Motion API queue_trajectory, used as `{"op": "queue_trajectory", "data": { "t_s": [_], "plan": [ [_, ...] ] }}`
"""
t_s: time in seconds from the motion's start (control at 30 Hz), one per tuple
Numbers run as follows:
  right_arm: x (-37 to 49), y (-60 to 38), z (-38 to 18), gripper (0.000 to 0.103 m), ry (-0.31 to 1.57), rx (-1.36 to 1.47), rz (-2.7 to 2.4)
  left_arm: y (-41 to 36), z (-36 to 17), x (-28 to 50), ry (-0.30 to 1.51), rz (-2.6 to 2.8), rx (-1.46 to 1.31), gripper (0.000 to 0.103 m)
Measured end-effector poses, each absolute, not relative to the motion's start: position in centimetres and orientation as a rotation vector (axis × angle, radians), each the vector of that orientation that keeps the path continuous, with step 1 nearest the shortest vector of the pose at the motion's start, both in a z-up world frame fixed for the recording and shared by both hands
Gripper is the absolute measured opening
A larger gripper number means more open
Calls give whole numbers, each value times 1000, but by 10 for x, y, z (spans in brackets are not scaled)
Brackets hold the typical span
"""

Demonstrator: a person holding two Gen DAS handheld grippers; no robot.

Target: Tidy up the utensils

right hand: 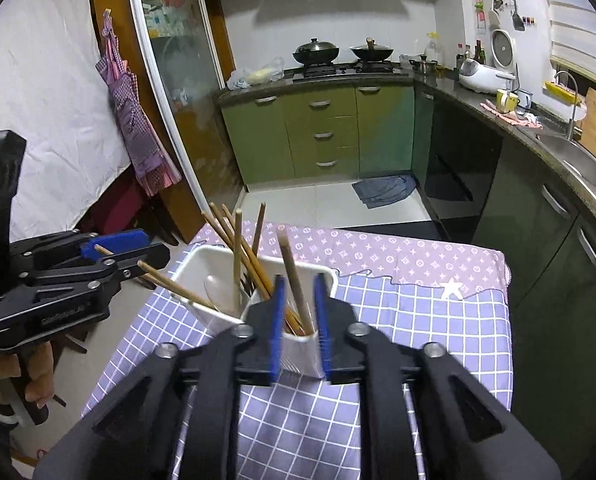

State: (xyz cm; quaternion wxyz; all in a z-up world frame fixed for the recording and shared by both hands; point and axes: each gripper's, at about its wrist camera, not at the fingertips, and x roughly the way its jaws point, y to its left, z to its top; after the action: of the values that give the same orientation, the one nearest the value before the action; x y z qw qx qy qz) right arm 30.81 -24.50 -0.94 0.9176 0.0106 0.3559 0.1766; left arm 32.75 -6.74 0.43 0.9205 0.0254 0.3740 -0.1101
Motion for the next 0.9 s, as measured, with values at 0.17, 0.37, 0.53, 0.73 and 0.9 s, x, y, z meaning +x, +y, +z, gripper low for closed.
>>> {"op": "queue_trajectory", "data": {
  "t_s": [0.17,0.37,0.53,0.73,0.9],
  "plan": [
    [247,-262,14,37,581,15,329,-60,22,274,641,-222,25,80],
    [135,-287,-2,90,446,25,276,-60,16,166,446,-144,62,96],
    [57,-300,-22,98,389,71,232,-56,4,94,428,-160,-4,96],
    [-22,-295,-9,98,291,15,188,-49,11,29,398,-118,-46,96],
    [-53,-292,-3,98,265,17,203,-45,7,2,412,-88,-32,96]
  ]
}}
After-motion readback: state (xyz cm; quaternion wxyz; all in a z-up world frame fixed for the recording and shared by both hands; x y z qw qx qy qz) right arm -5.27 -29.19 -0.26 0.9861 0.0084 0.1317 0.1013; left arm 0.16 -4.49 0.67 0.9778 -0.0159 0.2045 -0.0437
